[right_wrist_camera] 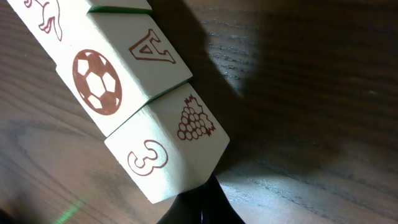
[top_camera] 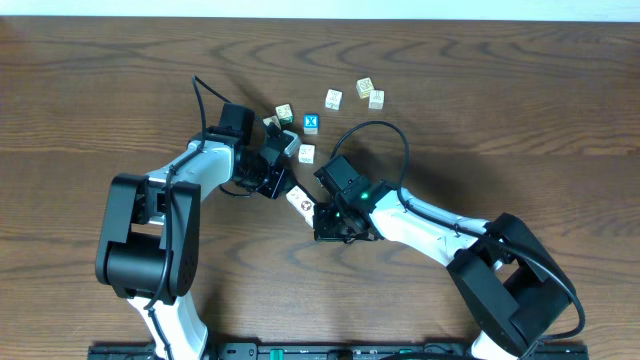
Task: Lift 3 blocks
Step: 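Move the left gripper forward to the left end of the lying row, then bring both grippers to opposite ends of the lying three-block row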
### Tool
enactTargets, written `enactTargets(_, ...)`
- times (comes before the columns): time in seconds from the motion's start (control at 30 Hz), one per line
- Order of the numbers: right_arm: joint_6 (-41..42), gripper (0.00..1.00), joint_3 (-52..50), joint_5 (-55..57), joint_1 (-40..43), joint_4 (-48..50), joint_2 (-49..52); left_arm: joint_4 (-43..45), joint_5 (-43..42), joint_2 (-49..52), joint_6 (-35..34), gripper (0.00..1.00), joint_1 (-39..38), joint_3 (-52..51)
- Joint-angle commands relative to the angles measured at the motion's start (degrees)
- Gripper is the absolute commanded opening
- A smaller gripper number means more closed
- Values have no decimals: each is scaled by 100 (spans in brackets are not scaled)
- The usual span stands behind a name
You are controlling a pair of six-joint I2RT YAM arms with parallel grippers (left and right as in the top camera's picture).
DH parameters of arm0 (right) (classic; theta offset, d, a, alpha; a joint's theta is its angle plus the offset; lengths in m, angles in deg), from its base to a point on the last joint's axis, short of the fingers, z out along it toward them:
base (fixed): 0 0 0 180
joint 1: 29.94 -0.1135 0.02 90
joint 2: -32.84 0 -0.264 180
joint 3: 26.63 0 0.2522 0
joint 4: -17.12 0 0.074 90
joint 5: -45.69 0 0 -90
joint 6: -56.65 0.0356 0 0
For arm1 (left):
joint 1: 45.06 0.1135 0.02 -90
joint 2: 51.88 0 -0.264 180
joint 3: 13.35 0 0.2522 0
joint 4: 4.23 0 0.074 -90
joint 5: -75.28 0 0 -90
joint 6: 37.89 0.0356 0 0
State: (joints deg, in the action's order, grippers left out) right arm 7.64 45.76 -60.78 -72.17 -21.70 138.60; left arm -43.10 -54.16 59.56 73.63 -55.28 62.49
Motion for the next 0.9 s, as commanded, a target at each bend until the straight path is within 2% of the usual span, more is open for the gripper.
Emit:
enactTargets(0.0,-146,1,17,164,68,105,79,-168,-195,33,116,7,-63,2)
enactTargets(0.4,-232,1,17,297,138,105,79,-297,-195,33,116,7,-63,2)
enactTargets(0.87,-485,1,17,289,612,107,79,-387,-197,33,114,7,-105,2)
